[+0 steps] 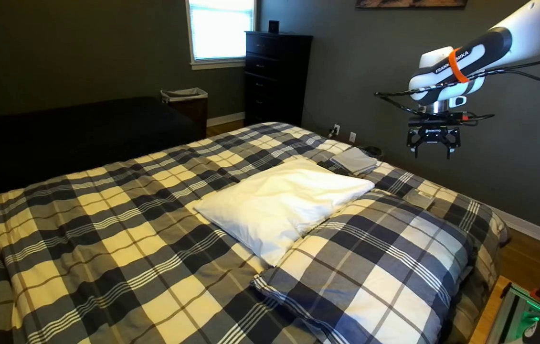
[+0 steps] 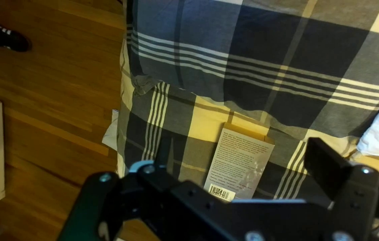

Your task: Move the white pillow forward, remove the book from the pillow and put it on the bed

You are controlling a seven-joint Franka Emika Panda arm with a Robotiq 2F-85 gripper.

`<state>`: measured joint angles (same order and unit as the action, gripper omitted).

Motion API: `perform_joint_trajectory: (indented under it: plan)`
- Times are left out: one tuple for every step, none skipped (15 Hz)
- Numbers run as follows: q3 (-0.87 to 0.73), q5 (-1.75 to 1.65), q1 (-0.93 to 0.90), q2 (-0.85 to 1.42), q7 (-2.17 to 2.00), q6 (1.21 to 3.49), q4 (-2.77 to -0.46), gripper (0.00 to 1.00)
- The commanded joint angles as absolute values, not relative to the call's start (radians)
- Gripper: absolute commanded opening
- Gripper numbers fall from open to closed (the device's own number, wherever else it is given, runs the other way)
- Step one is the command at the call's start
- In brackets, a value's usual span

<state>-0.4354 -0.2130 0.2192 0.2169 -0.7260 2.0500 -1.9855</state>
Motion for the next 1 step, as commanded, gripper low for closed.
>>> perform_joint_trajectory:
  plan:
    - [-0.41,-0.218,0.244,0.219,-0.728,2.046,-1.98,1.0]
